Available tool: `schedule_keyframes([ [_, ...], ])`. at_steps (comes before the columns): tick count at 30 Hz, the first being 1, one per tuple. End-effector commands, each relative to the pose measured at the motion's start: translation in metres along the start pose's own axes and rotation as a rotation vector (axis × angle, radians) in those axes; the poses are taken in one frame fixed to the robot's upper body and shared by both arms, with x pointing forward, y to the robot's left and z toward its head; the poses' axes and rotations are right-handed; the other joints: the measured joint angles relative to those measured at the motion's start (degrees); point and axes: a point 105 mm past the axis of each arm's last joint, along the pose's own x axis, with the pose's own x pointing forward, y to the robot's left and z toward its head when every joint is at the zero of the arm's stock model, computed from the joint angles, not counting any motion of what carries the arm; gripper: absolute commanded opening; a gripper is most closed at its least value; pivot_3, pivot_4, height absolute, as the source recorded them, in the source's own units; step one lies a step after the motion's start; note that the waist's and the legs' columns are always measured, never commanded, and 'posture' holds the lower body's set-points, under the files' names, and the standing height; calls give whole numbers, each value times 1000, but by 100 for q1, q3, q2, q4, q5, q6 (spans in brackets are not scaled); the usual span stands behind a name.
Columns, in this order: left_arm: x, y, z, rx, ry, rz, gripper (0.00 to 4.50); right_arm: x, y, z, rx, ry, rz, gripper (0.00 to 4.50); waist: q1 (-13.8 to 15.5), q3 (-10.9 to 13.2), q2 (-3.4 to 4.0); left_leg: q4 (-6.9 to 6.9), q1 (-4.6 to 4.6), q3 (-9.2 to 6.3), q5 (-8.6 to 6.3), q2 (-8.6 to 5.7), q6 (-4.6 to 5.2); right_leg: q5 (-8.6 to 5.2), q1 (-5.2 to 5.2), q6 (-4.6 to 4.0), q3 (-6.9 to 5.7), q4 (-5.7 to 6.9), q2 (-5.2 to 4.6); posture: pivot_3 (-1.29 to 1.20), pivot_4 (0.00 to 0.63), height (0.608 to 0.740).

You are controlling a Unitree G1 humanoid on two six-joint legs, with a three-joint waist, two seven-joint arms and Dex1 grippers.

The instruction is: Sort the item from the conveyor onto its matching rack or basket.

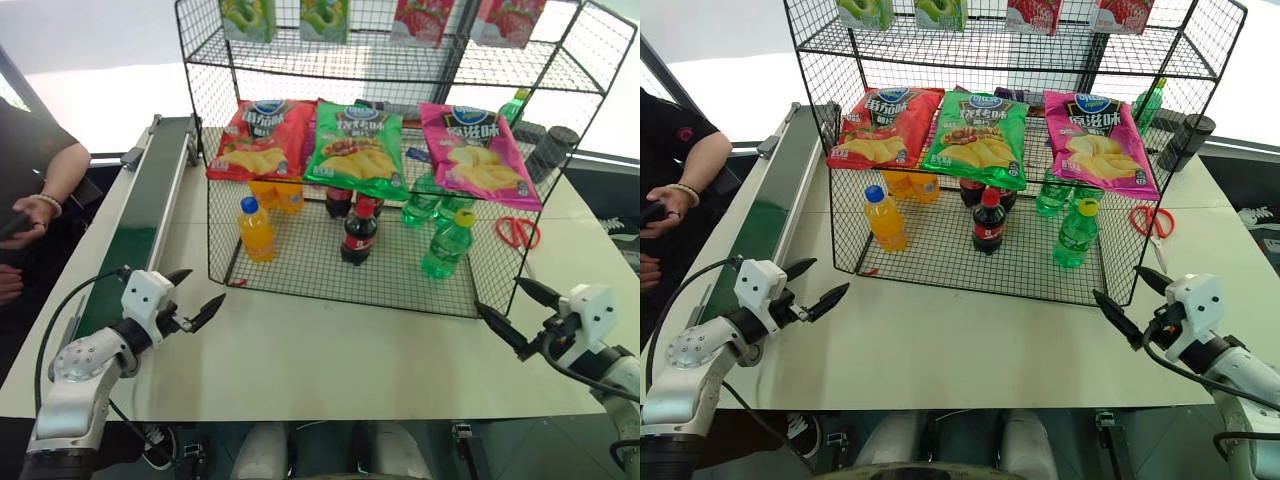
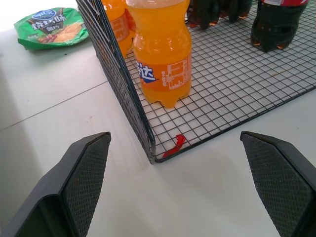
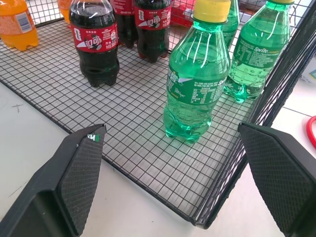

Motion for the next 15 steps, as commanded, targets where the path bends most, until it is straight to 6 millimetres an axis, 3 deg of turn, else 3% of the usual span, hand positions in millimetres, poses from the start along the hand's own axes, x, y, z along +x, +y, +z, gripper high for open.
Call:
schedule_keyframes([
  [1, -4, 4, 8, 15, -27, 8, 4500, -3, -5, 7, -29, -30, -11, 4450, 0, 0, 0, 0, 0, 0, 0, 0, 0, 0, 0, 0, 0, 0, 0, 0, 150, 724],
  [15, -1, 5, 7, 24, -22, 36, 4500, -2, -6, 1, -29, -31, -2, 4450, 1, -1, -1, 0, 0, 0, 0, 0, 0, 0, 0, 0, 0, 0, -1, 0, 150, 724],
])
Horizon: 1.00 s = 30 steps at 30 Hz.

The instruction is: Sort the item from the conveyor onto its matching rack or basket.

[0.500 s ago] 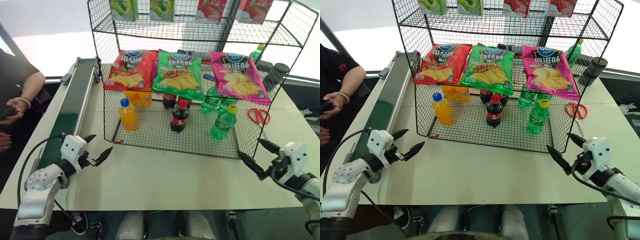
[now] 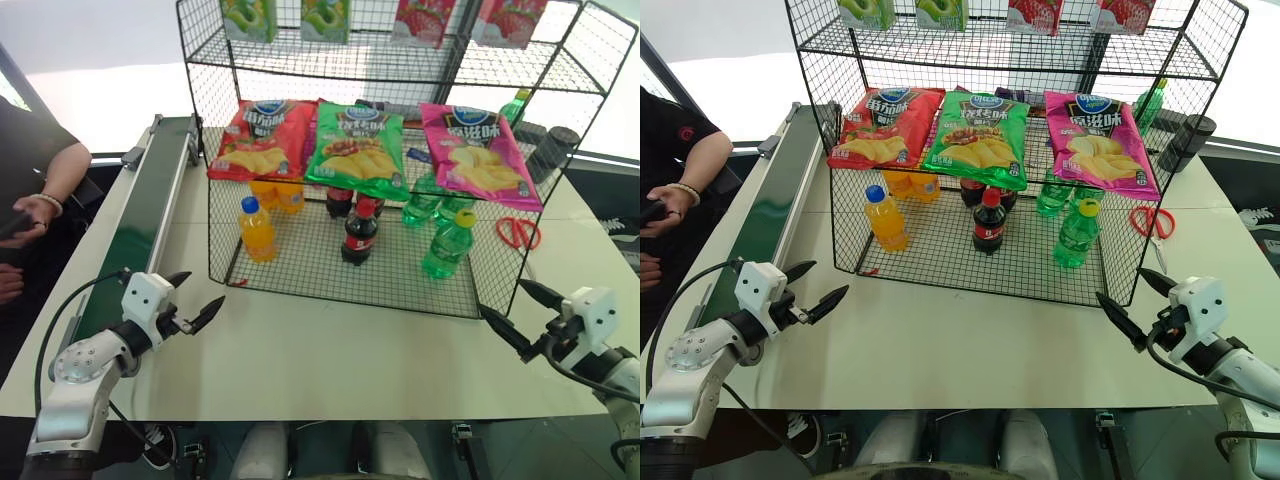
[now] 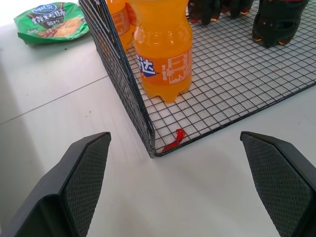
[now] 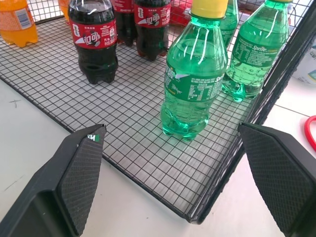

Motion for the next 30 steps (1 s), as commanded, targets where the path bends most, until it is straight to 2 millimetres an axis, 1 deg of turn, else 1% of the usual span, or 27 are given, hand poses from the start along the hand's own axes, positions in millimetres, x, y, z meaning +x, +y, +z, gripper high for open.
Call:
schedule_keyframes([
  [1, 0, 5, 10, 24, -34, 19, 4500, 0, -1, 8, -25, -36, -1, 4450, 0, 0, 0, 0, 0, 0, 0, 0, 0, 0, 0, 0, 0, 0, 0, 0, 150, 724],
  [30, 4, 5, 9, 30, -34, 16, 4500, 6, 1, 4, -27, -44, 12, 4450, 0, -1, -1, 1, 1, 0, 0, 0, 0, 0, 2, 0, -1, 0, 0, 0, 150, 724],
])
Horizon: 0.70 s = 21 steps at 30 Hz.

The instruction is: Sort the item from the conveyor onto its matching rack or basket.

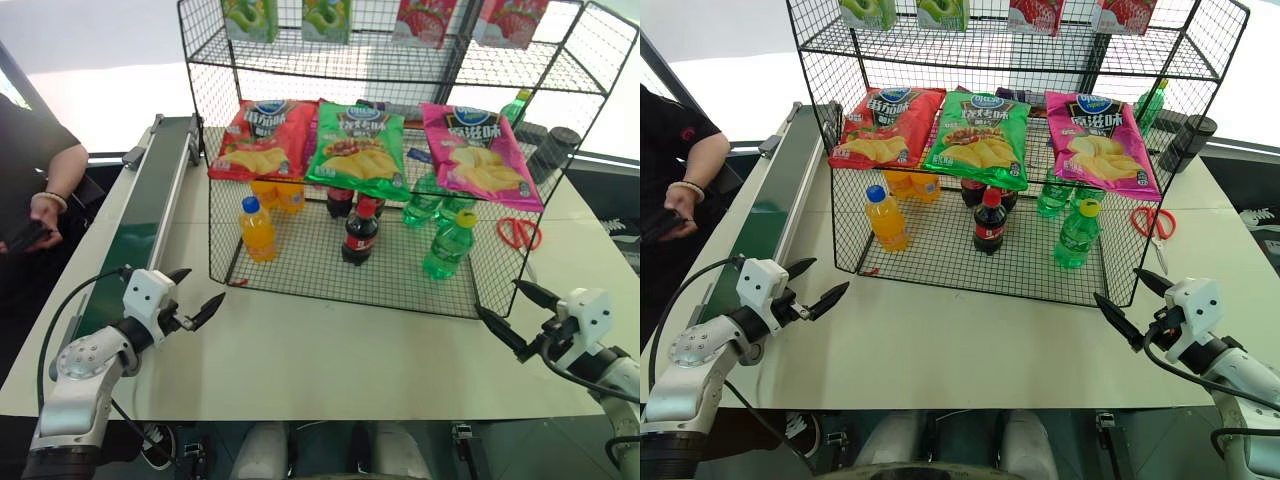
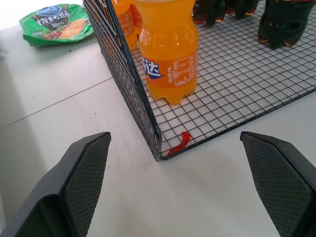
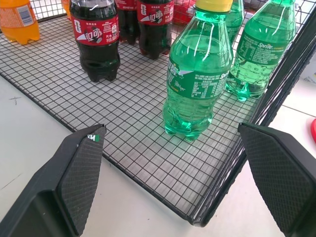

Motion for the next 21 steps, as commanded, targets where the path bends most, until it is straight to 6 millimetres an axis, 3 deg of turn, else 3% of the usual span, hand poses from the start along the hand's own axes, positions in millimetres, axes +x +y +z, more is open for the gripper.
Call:
schedule_keyframes([
  [1, 0, 2, 8, 24, -31, 8, 4500, 2, 0, 8, -18, -36, -1, 4450, 0, 0, 0, 0, 0, 0, 0, 0, 0, 0, 0, 0, 0, 0, 0, 0, 150, 724],
  [21, 0, 2, 8, 34, -29, -9, 4500, 8, 3, 10, -18, -43, 8, 4450, -2, -1, -1, 1, 1, 0, 0, 0, 0, 0, 1, 0, 0, 2, 2, 0, 150, 724],
])
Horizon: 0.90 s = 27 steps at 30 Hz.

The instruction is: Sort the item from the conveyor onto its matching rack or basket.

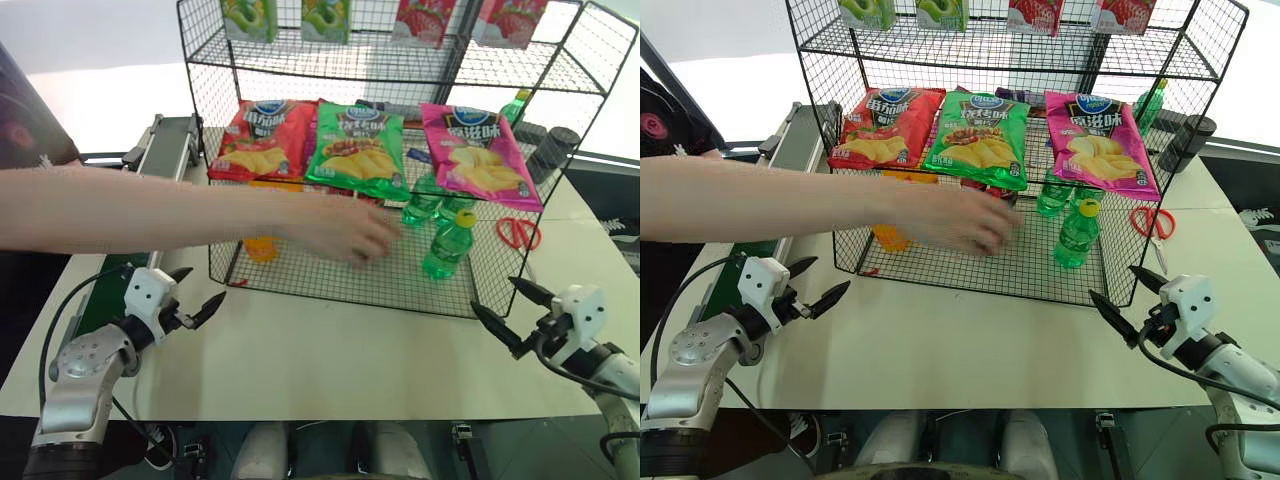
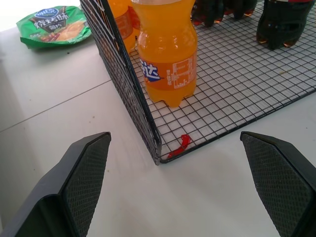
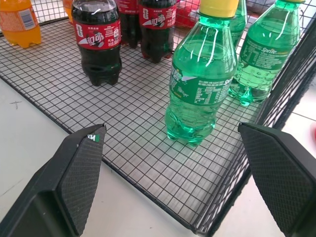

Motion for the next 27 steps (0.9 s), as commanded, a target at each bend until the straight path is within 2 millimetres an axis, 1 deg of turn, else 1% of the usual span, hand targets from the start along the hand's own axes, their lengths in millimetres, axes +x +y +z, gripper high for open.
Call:
schedule_keyframes([
  [1, -3, 1, 7, 27, -26, -1, 4500, 1, 0, 9, -20, -35, -6, 4450, 0, 0, 0, 0, 0, 0, 0, 0, 0, 0, 0, 0, 0, 0, 0, 0, 150, 724],
  [21, 0, 1, 6, 20, -33, 7, 4500, 6, 5, 11, -19, -42, -6, 4450, 2, -1, -1, 2, 0, 0, 0, 0, 0, 0, 0, 0, 0, 1, 0, 0, 150, 724],
  [27, 5, 0, 7, 17, -45, 8, 4500, 8, 4, 12, -26, -44, -10, 4450, 1, -1, -1, 2, 0, 0, 0, 0, 0, 0, 1, 0, 0, 1, 0, 0, 150, 724],
])
